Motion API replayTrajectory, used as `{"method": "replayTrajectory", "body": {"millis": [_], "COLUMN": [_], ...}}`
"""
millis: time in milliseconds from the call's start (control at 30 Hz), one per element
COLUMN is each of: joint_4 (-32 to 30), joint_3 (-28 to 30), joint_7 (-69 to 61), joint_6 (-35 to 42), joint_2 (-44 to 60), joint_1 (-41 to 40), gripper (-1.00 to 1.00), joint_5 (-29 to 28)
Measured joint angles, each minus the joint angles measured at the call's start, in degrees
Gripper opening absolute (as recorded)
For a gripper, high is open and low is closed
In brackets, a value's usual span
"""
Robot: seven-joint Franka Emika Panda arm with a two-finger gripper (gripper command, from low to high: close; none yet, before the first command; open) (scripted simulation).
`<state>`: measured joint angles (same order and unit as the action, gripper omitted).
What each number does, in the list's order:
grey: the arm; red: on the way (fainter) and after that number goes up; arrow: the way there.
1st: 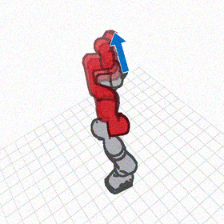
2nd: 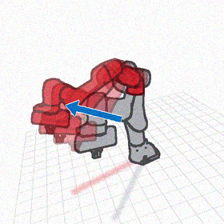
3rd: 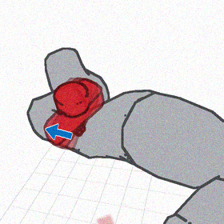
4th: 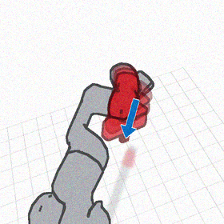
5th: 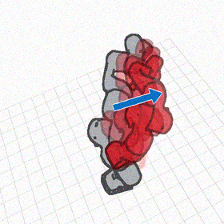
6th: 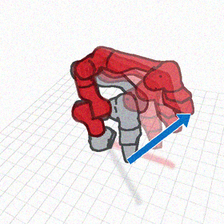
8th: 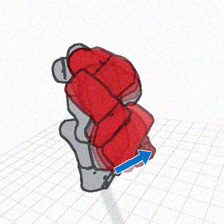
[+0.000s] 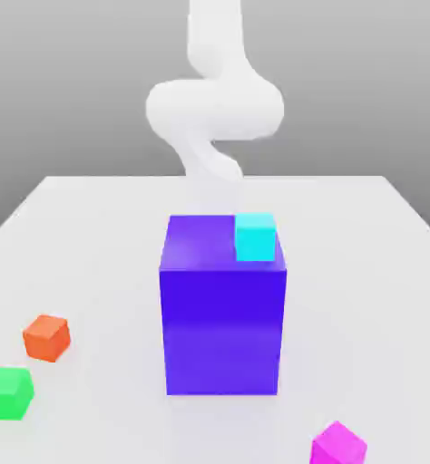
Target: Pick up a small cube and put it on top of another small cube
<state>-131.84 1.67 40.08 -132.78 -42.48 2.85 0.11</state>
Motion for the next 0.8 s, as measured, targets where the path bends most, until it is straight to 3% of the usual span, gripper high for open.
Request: {"method": "replayTrajectory", "body": {"millis": [800], "joint_4": [-0.6], "joint_3": [12.5], "joint_7": [-60.2], "joint_6": [-9.7], "joint_2": [32.2], "joint_1": [21.3], "gripper": [0.0], "joint_5": [8.0]}}
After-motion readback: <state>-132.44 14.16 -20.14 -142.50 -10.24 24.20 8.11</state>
